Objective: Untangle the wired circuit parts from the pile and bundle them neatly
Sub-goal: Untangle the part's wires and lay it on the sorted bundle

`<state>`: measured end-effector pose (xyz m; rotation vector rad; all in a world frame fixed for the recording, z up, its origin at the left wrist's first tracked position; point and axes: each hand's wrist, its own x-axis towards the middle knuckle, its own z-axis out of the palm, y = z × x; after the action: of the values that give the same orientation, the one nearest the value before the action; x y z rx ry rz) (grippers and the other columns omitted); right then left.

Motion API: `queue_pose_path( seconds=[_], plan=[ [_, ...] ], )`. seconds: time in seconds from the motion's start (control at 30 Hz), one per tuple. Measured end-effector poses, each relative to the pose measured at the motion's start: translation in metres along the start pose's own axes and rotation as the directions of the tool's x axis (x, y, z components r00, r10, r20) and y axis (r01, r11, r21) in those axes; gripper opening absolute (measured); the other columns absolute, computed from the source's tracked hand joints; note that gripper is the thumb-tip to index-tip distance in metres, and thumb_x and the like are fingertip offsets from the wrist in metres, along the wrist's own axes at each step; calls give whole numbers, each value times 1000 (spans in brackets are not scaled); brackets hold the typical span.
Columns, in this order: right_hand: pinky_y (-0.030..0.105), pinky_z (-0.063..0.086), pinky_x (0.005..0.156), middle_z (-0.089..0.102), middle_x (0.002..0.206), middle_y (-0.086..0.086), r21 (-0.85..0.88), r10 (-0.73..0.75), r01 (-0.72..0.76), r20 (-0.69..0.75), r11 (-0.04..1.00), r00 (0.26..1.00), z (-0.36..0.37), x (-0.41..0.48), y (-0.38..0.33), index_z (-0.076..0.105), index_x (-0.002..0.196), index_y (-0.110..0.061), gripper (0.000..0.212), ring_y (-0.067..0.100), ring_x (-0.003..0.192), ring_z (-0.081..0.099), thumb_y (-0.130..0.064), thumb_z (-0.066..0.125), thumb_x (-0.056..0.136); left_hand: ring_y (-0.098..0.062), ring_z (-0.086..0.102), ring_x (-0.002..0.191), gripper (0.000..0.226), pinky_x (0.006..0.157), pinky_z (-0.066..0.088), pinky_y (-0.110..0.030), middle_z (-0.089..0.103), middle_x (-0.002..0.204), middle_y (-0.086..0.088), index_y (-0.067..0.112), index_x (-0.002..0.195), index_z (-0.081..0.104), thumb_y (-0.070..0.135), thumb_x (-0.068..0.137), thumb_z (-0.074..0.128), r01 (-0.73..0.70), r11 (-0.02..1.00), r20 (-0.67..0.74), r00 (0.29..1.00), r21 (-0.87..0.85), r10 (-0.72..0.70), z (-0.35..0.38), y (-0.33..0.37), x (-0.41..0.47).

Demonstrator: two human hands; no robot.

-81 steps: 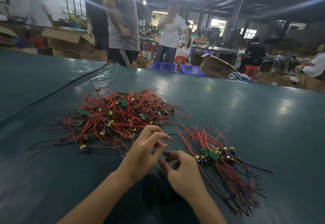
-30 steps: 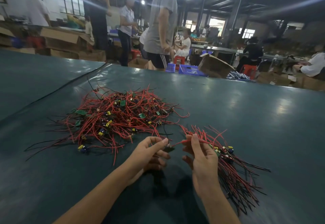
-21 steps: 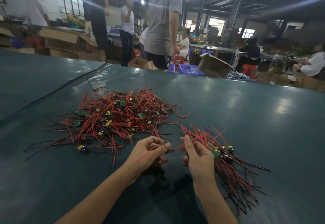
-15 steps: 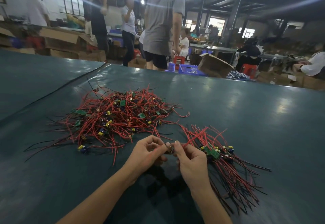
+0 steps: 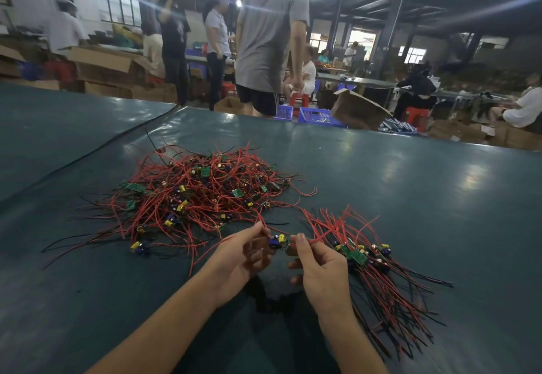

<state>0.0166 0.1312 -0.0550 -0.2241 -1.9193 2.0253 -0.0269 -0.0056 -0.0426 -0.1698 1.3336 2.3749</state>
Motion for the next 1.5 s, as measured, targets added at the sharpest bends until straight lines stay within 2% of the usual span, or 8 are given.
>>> queue_pose_path(
  seconds=[0.2, 0.5, 0.67, 0.87, 1.1, 1.27, 1.37, 1.5],
  plan=[
    [20, 48, 44, 74, 76, 3, 51, -14, 13, 19, 999, 1000, 1, -1, -4, 78, 75, -22, 25, 9, 57, 63, -24, 62, 94, -14, 57, 45, 36, 45, 53, -22, 58, 56, -4, 9, 73, 56, 40, 89, 62, 75, 989, -47, 996, -128, -81, 3, -1, -3],
    [25, 58, 63, 76, 78, 2, 15, -128, 127, 67, 992, 990, 1, -2, -6, 79, 79, -33, 22, 18, 76, 74, -34, 60, 89, -22, 73, 78, 45, 61, 54, -25, 76, 91, -9, 20, 91, 79, 58, 69, 70, -103, 939, 169, 984, 328, 49, 7, -6, -10],
    [50, 54, 66, 66, 70, 20, -17, -114, 114, 34, 993, 993, 0, 0, -2, 80, 80, -33, 21, 33, 65, 60, -38, 61, 89, -13, 62, 59, 33, 59, 51, -24, 69, 70, -4, 25, 73, 79, 56, 62, 75, -226, 884, 160, 972, 409, 174, 8, -10, -8],
    [21, 24, 42, 28, 50, -4, 153, 77, -53, -152, 987, 985, -10, 13, 2, 79, 82, -19, 25, 9, 43, 24, -30, 61, 95, -16, 57, 50, 35, 52, 50, -21, 65, 61, -11, 11, 58, 72, 46, 63, 74, -298, 888, 137, 954, 351, 266, 7, -5, -8],
    [15, 23, 34, 48, 54, -10, 469, 230, -61, -312, 881, 922, -29, 28, -10, 75, 76, -13, 24, 2, 37, 25, -17, 62, 96, -17, 57, 51, 37, 53, 49, -23, 63, 62, -14, 5, 64, 71, 42, 67, 74, -361, 864, 187, 931, 351, 313, 7, -1, -9],
    [16, 26, 33, 53, 63, -12, 458, 222, -40, -350, 888, 910, -30, 25, -10, 75, 84, -12, 21, 3, 39, 28, -26, 63, 95, -17, 59, 54, 33, 54, 49, -24, 66, 64, -11, 13, 62, 73, 45, 69, 74, -344, 861, 219, 935, 375, 278, 9, -10, -10],
    [18, 30, 37, 49, 56, -12, 313, 178, -94, -253, 945, 951, -20, 17, -8, 79, 72, -19, 25, 3, 41, 32, -38, 69, 86, -15, 61, 55, 30, 53, 49, -22, 67, 65, -7, 18, 64, 74, 47, 73, 72, -339, 852, 221, 937, 399, 269, 11, -12, -10],
    [35, 60, 67, 73, 69, 3, 102, 77, -80, 34, 992, 996, 3, 0, -6, 79, 71, -25, 23, 21, 68, 70, -42, 67, 81, -15, 63, 58, 32, 54, 49, -22, 67, 64, -4, 22, 62, 72, 53, 71, 70, -347, 823, 193, 938, 450, 289, 12, -13, -10]
  ],
)
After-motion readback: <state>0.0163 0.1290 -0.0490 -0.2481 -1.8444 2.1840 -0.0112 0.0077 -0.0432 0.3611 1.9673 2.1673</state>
